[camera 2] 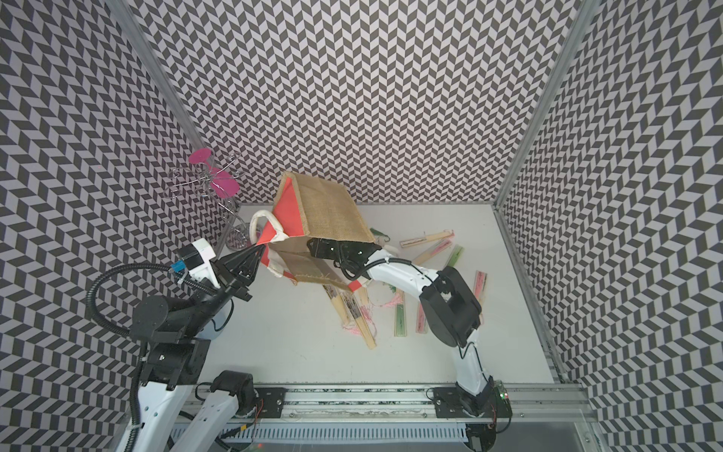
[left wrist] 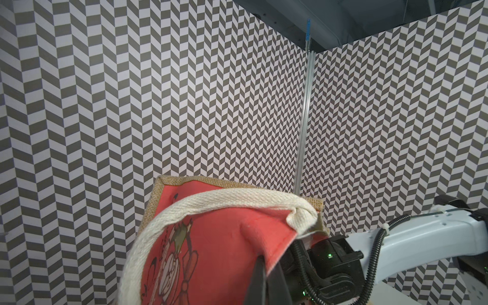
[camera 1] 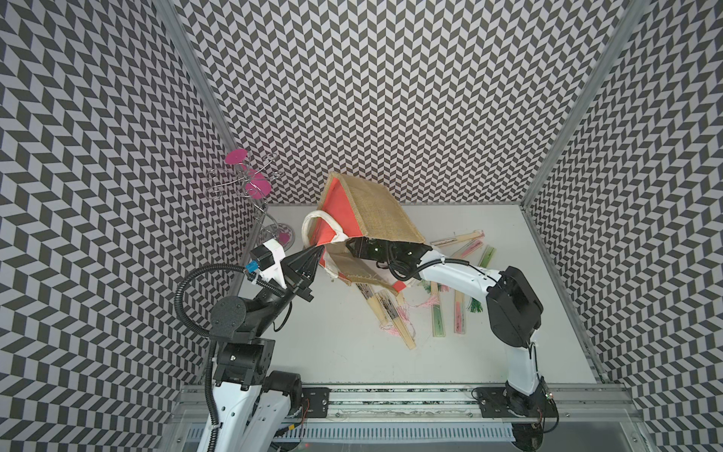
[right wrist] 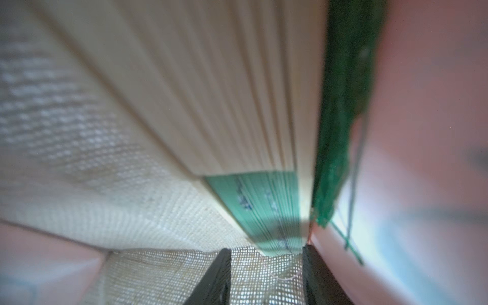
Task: Take out the folding fans from the tote bags
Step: Pick up the folding fan from the canvas bag.
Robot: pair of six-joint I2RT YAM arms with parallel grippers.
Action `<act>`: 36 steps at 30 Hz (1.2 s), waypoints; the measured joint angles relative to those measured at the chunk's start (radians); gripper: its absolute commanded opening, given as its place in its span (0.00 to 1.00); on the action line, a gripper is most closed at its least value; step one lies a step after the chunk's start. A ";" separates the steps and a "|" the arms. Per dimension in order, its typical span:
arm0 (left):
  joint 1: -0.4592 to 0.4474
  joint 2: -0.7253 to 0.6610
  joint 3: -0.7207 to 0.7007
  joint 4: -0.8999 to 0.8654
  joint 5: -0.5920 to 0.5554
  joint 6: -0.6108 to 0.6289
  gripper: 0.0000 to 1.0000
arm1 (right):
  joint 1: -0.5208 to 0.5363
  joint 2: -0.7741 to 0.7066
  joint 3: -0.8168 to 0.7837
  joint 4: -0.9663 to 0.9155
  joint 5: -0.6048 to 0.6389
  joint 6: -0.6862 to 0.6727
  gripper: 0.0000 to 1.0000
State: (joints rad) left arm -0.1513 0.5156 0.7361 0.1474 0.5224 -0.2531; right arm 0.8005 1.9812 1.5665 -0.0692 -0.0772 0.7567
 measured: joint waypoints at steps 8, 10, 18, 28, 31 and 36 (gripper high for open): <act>-0.011 0.036 0.000 -0.027 -0.077 0.020 0.00 | -0.018 -0.083 -0.100 -0.015 0.154 0.077 0.65; -0.012 0.044 -0.003 -0.031 -0.080 0.016 0.00 | -0.018 -0.083 -0.097 -0.028 0.200 0.090 0.68; -0.014 0.031 -0.016 0.008 0.098 -0.055 0.00 | -0.036 -0.061 -0.050 -0.037 0.257 0.111 0.31; -0.017 -0.078 -0.075 -0.047 0.142 -0.037 0.00 | -0.045 -0.067 -0.074 0.021 0.243 0.082 0.00; -0.019 -0.079 -0.087 -0.049 0.136 -0.029 0.00 | -0.049 -0.076 -0.106 0.029 0.219 0.072 0.00; -0.019 -0.062 -0.089 -0.051 0.072 -0.012 0.00 | -0.079 -0.093 -0.140 0.067 0.083 0.001 0.00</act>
State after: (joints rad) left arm -0.1707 0.4534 0.6476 0.0959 0.5949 -0.2649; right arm 0.7216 1.8881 1.4265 -0.0021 0.0055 0.7578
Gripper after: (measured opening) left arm 0.049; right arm 0.056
